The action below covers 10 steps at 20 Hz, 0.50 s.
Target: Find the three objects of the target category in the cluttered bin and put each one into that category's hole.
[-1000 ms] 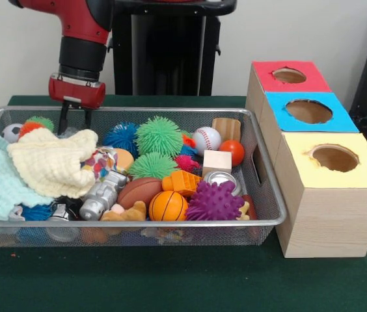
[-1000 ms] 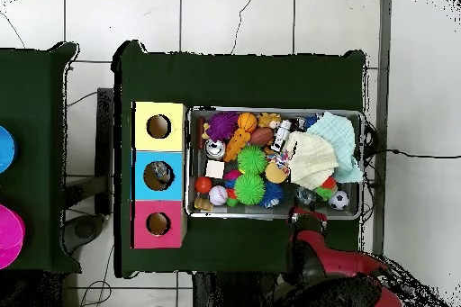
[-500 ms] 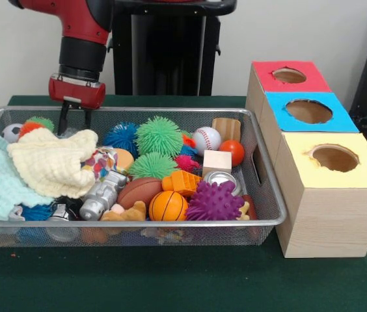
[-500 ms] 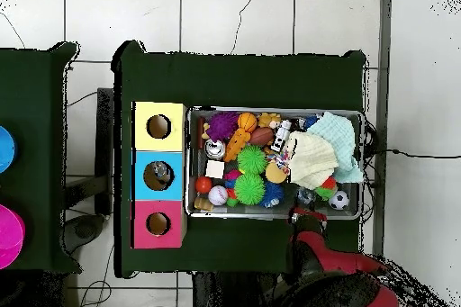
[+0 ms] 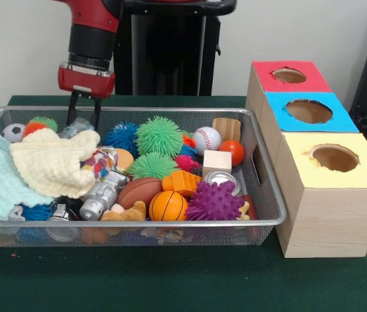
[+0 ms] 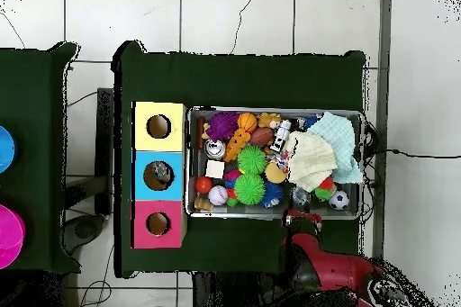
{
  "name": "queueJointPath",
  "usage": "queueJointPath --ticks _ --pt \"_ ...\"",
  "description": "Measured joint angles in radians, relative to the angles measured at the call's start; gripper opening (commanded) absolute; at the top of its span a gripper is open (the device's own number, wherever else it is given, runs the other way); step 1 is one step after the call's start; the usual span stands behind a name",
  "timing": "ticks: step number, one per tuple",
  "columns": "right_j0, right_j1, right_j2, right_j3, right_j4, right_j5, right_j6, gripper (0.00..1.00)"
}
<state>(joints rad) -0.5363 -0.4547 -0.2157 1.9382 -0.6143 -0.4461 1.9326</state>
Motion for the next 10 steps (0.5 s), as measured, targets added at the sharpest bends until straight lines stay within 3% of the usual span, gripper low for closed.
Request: queueJointPath --ticks 10 --pt "0.013 -0.157 0.009 0.070 0.000 0.096 0.000 0.00"
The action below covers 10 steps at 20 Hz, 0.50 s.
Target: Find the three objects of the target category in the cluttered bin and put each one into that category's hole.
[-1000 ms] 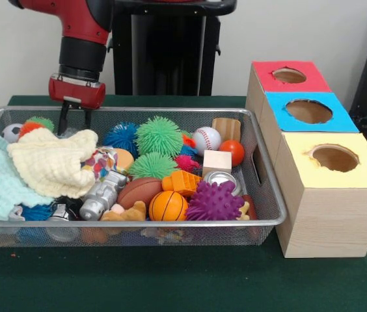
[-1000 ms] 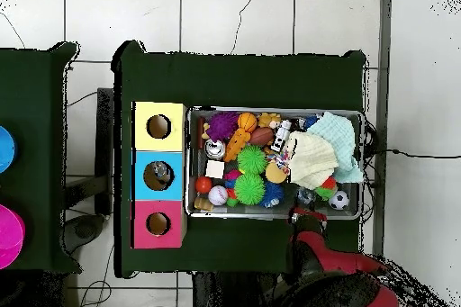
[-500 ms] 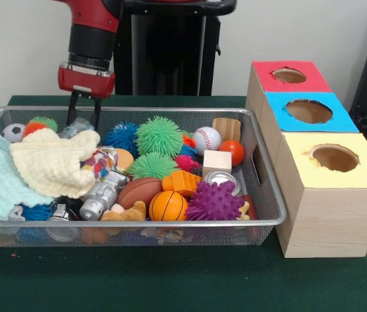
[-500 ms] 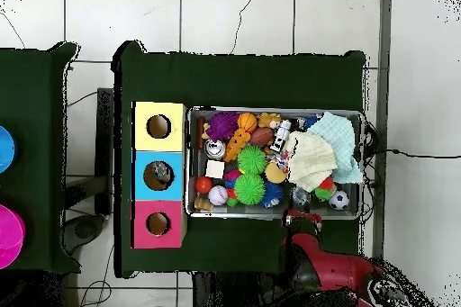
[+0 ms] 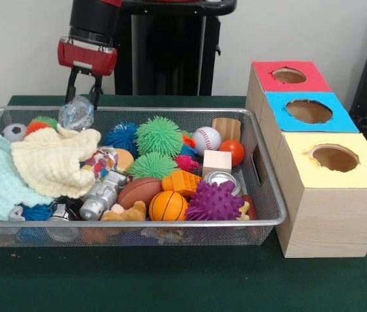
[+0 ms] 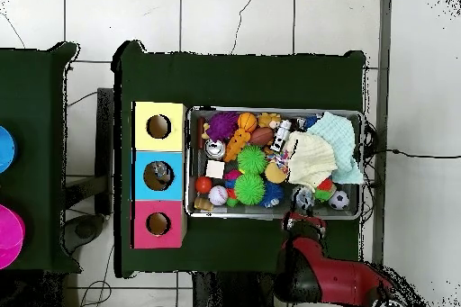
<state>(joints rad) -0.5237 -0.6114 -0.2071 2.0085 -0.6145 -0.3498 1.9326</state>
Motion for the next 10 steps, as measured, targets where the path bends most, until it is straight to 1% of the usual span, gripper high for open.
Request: queueJointPath --ticks 4,5,7,10 --pt "-0.017 -0.035 0.016 0.016 0.000 0.026 0.000 0.00" --pt "-0.040 -0.053 0.038 0.025 0.000 0.046 0.000 0.00" --pt "-0.061 -0.064 0.058 0.033 0.000 0.062 0.000 0.00" --pt "-0.138 -0.093 0.131 0.068 0.001 0.122 0.000 0.00"
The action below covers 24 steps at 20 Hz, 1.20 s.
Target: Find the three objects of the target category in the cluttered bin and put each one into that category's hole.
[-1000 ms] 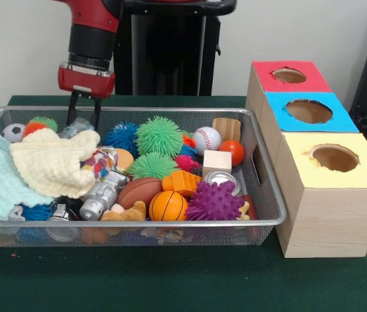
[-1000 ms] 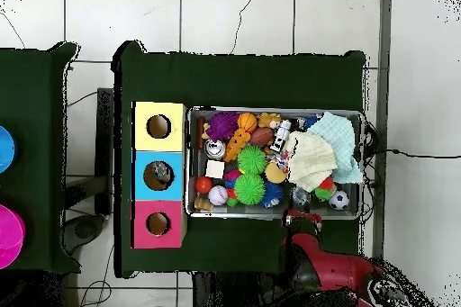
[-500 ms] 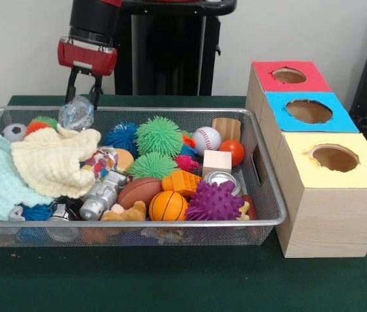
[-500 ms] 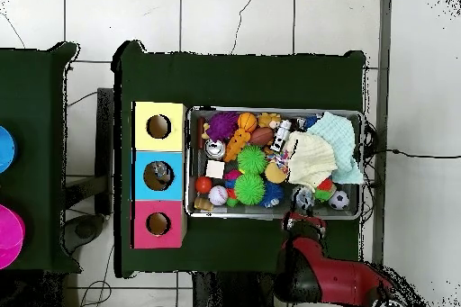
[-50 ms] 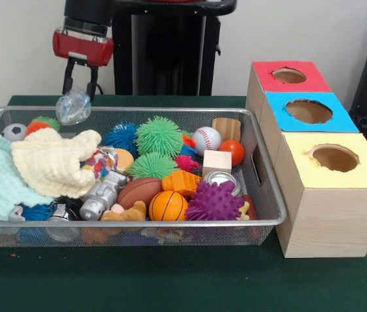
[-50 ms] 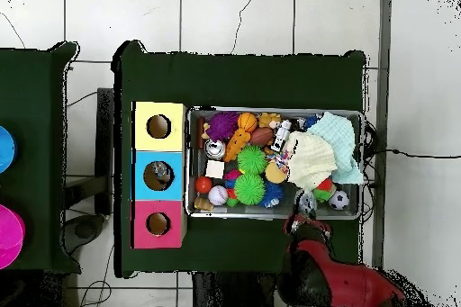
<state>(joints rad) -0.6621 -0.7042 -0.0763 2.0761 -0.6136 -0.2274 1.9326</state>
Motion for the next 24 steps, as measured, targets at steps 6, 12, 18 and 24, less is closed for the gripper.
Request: queueJointPath --ticks 6,12,18,24 --pt "-0.145 -0.046 0.153 0.088 0.027 0.122 0.000 0.00" --pt "-0.288 -0.091 0.335 0.188 0.108 0.235 0.000 0.00" --pt "-0.350 -0.166 0.484 0.263 0.161 0.296 0.000 0.00" --pt "-0.391 -0.276 0.645 0.318 0.178 0.297 0.000 0.00"
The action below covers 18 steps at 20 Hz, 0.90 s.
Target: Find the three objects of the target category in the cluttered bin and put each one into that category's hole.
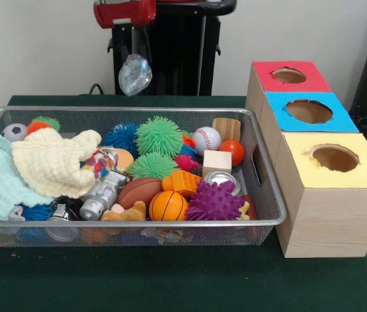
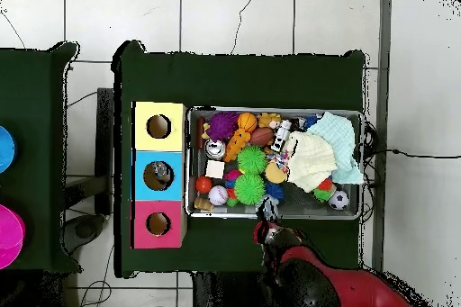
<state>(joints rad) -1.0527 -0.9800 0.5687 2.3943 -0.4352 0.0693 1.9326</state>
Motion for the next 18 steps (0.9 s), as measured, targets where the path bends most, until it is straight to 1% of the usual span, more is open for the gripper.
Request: queueJointPath --ticks 1,2,3,6,7,10,11,14,15,18 --pt "-0.021 -0.030 0.053 0.019 0.014 0.000 0.000 0.00" --pt "-0.031 -0.042 0.076 0.026 0.021 0.000 0.000 0.00" --pt "-0.052 -0.069 0.129 0.046 0.039 -0.002 0.000 0.00" --pt "-0.084 -0.107 0.217 0.078 0.076 -0.009 0.000 0.00" --pt "-0.098 -0.129 0.279 0.099 0.108 -0.019 0.000 0.00" --pt "-0.102 -0.141 0.335 0.120 0.142 -0.030 0.000 0.00" --pt "-0.102 -0.146 0.375 0.133 0.172 -0.035 0.000 0.00" --pt "-0.100 -0.152 0.419 0.143 0.209 -0.035 0.000 0.00" --pt "-0.092 -0.154 0.445 0.151 0.242 -0.035 0.000 0.00" --pt "-0.072 -0.154 0.460 0.156 0.276 -0.035 0.000 0.00"
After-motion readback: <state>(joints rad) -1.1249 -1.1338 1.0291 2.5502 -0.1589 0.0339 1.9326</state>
